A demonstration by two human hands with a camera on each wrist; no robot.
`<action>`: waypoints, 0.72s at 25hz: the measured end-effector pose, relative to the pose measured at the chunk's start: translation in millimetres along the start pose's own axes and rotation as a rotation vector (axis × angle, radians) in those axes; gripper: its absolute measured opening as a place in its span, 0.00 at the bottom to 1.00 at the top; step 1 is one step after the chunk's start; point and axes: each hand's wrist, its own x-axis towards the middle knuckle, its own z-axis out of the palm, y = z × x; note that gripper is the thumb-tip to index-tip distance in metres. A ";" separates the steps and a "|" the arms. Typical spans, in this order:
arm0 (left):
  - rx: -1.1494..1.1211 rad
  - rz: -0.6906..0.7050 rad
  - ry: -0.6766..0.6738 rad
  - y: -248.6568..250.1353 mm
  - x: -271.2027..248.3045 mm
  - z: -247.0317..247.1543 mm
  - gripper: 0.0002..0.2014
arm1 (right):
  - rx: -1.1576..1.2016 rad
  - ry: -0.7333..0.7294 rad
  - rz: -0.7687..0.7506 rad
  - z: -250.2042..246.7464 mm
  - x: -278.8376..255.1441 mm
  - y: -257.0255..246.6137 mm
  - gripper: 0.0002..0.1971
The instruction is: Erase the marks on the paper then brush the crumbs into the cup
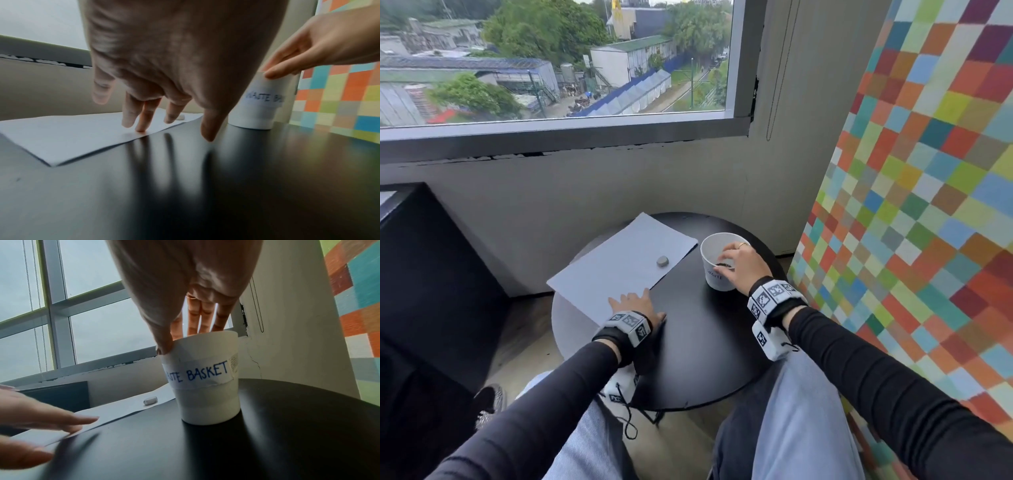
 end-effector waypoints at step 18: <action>0.103 0.052 -0.032 21.0 -57.8 -9.2 0.24 | -0.408 -0.265 -0.211 8.2 -35.2 -21.7 0.33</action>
